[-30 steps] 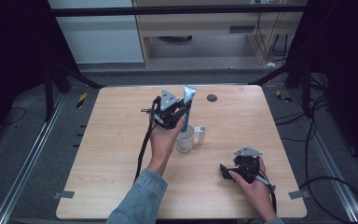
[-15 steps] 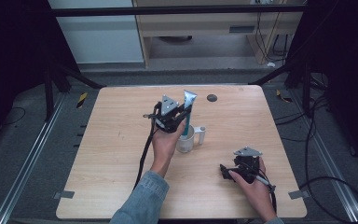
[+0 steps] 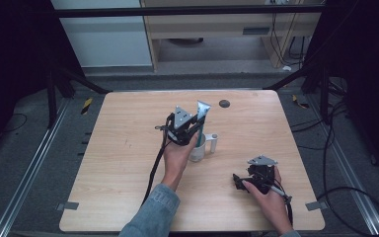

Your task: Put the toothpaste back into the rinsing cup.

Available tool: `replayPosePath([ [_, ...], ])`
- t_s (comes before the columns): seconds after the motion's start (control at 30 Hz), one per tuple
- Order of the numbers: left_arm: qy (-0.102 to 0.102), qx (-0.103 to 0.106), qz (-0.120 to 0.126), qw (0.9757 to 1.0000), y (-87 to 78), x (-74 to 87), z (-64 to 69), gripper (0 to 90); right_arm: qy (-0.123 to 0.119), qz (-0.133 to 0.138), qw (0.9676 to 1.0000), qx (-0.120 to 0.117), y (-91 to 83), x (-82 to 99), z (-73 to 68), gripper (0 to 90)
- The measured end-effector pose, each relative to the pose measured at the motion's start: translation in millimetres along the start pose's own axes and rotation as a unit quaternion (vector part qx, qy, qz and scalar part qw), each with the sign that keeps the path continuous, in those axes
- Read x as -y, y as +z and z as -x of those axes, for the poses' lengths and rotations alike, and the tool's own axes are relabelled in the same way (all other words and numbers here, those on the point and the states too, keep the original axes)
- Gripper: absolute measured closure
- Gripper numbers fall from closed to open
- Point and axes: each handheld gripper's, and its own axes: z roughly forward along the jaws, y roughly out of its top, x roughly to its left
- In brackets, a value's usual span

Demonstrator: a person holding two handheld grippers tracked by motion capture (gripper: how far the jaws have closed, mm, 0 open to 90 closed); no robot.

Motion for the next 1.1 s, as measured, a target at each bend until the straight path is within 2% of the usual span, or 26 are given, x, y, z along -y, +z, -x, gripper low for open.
replayPosePath([
  [0.17,0.006,0.005,-0.004,1.0,2.6,4.7,2.9,77.4,0.0,0.0,1.0,0.0,0.0,0.0,0.0,1.7],
  [0.43,0.005,0.007,-0.008,0.9999,4.4,13.5,3.6,77.4,0.0,0.0,1.0,0.0,0.0,0.0,0.0,1.7],
  [1.1,0.005,0.009,-0.017,0.9998,2.8,22.4,4.0,77.4,-0.002,0.0,1.0,0.001,0.0,0.0,0.2,1.7],
])
